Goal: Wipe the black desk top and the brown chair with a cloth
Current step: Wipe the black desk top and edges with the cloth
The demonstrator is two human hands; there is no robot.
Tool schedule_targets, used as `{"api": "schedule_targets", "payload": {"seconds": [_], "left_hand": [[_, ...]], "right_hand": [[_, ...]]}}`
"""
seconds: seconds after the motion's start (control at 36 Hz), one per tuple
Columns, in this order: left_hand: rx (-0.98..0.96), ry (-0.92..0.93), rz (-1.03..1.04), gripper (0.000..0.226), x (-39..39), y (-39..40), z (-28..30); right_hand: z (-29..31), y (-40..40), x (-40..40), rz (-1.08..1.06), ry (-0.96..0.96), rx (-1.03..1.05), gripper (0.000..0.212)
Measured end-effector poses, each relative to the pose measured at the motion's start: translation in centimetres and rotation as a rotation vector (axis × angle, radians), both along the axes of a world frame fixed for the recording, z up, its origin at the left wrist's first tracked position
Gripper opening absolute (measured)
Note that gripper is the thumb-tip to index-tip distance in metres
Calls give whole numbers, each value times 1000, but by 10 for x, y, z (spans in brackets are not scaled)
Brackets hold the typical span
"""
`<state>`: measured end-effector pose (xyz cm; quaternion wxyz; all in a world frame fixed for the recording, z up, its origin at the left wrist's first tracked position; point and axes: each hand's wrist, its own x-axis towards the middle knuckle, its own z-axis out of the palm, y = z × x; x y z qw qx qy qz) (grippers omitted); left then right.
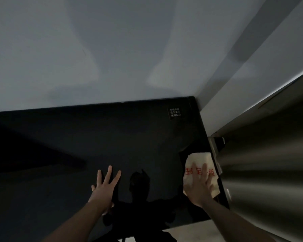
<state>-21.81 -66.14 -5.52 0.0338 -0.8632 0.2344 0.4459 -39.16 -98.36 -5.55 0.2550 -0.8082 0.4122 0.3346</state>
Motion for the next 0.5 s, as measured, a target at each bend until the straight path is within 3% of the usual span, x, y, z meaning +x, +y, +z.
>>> {"api": "schedule_targets", "payload": {"seconds": [0.22, 0.5], "left_hand": [[-15, -14, 12, 126, 0, 2, -1], [-34, -3, 27, 125, 2, 3, 4]], "right_hand": [[8, -38, 28, 73, 24, -10, 98], [1, -28, 64, -56, 0, -102, 93]]}}
